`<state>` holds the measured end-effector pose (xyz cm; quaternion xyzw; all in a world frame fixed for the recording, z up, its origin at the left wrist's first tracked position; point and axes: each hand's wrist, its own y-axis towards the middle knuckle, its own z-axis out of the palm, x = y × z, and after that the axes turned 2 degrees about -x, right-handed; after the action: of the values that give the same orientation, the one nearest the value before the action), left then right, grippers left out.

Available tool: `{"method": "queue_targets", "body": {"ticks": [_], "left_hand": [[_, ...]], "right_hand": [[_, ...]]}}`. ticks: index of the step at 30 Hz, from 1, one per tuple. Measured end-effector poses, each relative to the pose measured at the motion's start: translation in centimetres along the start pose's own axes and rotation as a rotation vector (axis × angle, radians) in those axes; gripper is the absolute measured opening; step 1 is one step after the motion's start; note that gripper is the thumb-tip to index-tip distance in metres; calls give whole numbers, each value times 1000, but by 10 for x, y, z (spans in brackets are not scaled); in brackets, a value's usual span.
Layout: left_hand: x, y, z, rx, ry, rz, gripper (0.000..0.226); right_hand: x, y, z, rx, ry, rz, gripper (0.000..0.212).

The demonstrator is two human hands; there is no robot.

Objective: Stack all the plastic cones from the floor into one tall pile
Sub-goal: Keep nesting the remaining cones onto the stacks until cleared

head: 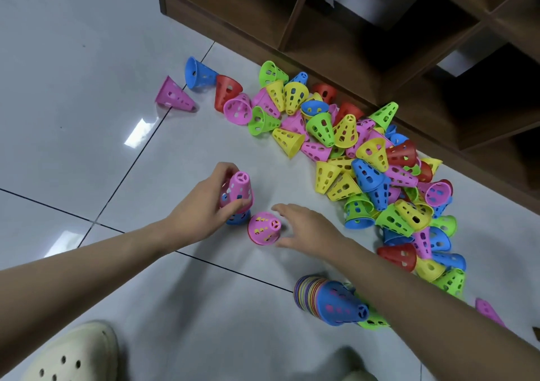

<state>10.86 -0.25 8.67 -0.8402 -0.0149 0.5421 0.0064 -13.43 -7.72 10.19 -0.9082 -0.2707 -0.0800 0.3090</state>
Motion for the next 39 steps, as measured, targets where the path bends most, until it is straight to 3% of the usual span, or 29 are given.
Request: {"method": "queue_targets", "body": {"ticks": [3, 7, 13, 19, 22, 26, 31, 35, 39], "left_hand": [[8, 0, 8, 15, -10, -1, 46], [22, 1, 12, 14, 56, -18, 43], [41, -1, 15, 75, 206, -106, 36], [38, 3, 6, 98, 440, -156, 36], [30, 14, 1, 166, 463, -178, 37], [24, 14, 5, 190, 496, -226, 46], [23, -7, 2, 376, 505, -276, 64], [20, -9, -7, 488, 527, -289, 67], [14, 8, -14, 437, 612, -235, 59]], "right_hand": [[-26, -7, -28, -7, 0, 97, 79], [-79, -19, -59, -86, -232, 91, 54], [-132, -6, -55, -229, -592, -93, 27], [-145, 34, -33, -175, -892, -43, 44], [-147, 39, -33, -203, -941, -86, 38], [-142, 36, -41, -350, -760, -181, 29], [-70, -3, -31, -651, 122, -154, 31], [-14, -28, -17, -564, 459, -248, 32], [0, -22, 0, -366, 498, -309, 31]]}}
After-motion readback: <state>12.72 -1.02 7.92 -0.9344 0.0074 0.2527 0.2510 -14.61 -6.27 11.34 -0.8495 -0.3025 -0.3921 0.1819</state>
